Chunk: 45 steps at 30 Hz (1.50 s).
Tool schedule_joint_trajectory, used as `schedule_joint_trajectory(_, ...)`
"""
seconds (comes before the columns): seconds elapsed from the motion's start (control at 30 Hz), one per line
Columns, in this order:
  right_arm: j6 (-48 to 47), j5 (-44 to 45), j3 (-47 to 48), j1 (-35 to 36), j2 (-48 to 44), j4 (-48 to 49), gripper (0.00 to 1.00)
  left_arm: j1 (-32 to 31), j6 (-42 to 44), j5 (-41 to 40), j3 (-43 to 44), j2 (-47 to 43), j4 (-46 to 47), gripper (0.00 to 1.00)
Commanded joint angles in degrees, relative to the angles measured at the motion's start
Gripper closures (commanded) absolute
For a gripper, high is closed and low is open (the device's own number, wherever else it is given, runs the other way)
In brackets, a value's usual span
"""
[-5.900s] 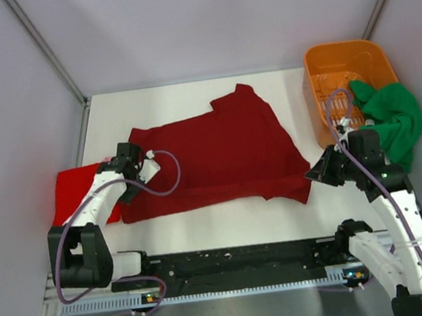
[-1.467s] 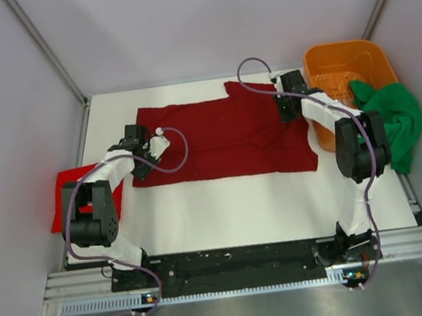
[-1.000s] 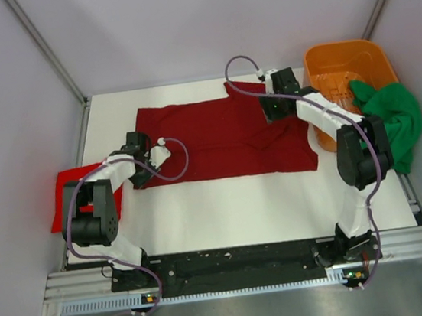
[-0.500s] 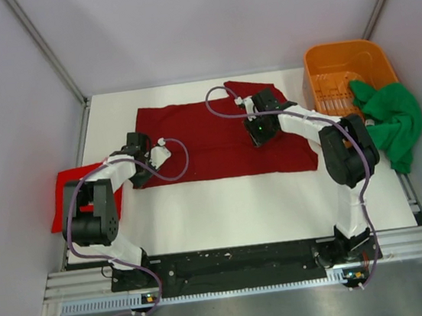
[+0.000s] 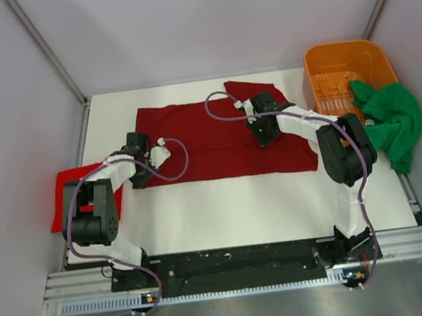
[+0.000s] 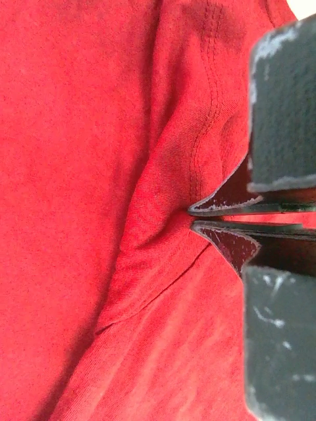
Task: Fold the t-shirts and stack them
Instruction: Fold the flattened tshirt in 1/3 of the way
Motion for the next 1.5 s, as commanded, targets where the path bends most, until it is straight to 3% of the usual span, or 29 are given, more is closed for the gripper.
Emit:
schedule_joint_trajectory(0.0,-2.3,2.2,4.9,-0.1,-0.4,0.0,1.0,0.7,-0.3,0.0,-0.7,0.6,0.2,0.63)
schedule_joint_trajectory(0.23,-8.1,2.6,12.4,0.0,4.6,-0.7,1.0,0.7,-0.2,-0.1,-0.4,0.6,-0.2,0.62)
schedule_joint_trajectory(0.43,-11.8,2.6,21.2,0.5,11.4,-0.2,0.94,0.7,-0.3,-0.2,-0.2,0.8,-0.4,0.62)
schedule_joint_trajectory(0.57,-10.7,2.5,27.1,1.2,14.8,-0.3,0.75,0.7,-0.2,-0.5,-0.3,0.7,-0.7,0.62)
schedule_joint_trajectory(0.73,-6.8,2.6,28.5,2.4,9.9,-0.5,0.57,0.7,0.5,0.1,0.4,-1.1,-3.0,0.61)
schedule_joint_trajectory(0.87,0.9,7.6,21.7,2.4,-0.4,-0.7,0.55,0.7,3.4,4.6,1.3,-5.3,-7.9,0.58)
schedule_joint_trajectory(1.0,10.6,14.2,7.5,2.4,-12.8,-1.9,0.51,0.7,7.6,8.4,1.0,-9.3,-12.8,0.54)
schedule_joint_trajectory(1.2,24.5,24.8,-10.6,2.3,-24.3,-10.9,0.48,0.7,12.1,16.2,3.7,-10.2,-20.7,0.51)
schedule_joint_trajectory(1.3,29.2,25.1,-18.2,1.4,-29.0,-11.8,0.46,0.7,12.8,16.2,2.2,-9.6,-17.8,0.5)
schedule_joint_trajectory(1.47,31.4,21.2,-25.1,-4.8,-31.0,-10.6,0.45,0.4,11.8,8.4,-1.1,-5.9,-6.2,0.49)
